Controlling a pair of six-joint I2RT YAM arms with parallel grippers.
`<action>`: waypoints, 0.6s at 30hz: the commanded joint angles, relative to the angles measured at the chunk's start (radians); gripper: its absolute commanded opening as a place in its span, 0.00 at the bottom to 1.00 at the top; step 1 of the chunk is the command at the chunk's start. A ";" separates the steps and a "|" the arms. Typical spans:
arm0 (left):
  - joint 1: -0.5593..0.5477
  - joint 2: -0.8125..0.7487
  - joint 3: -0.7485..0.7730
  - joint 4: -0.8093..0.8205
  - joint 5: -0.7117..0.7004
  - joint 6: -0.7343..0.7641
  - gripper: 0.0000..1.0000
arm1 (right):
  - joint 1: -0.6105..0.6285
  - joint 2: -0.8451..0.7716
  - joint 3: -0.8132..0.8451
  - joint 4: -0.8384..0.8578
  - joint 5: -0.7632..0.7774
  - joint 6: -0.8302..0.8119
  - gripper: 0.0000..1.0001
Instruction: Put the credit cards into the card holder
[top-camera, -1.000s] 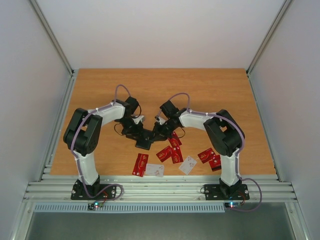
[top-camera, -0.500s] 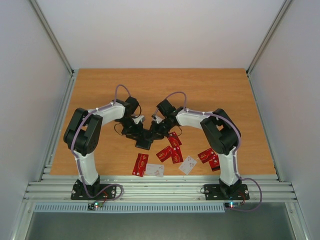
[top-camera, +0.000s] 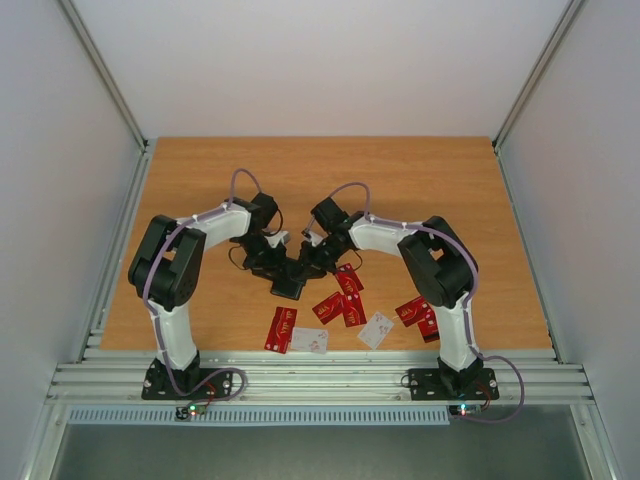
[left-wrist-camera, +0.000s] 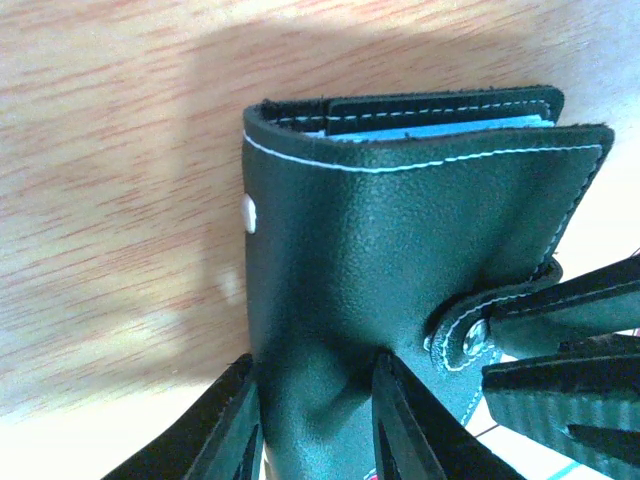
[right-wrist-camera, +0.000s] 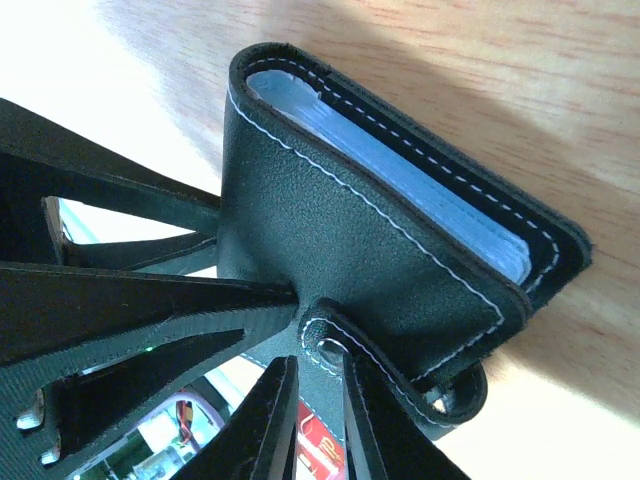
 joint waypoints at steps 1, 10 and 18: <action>-0.011 0.043 0.013 0.034 -0.032 -0.013 0.31 | 0.046 0.052 0.036 -0.011 0.003 -0.013 0.14; -0.011 0.051 0.013 0.041 -0.026 -0.021 0.29 | 0.058 0.055 0.052 -0.013 0.001 -0.010 0.14; -0.011 0.055 0.011 0.045 -0.024 -0.026 0.27 | 0.065 0.040 0.080 -0.019 -0.007 0.000 0.13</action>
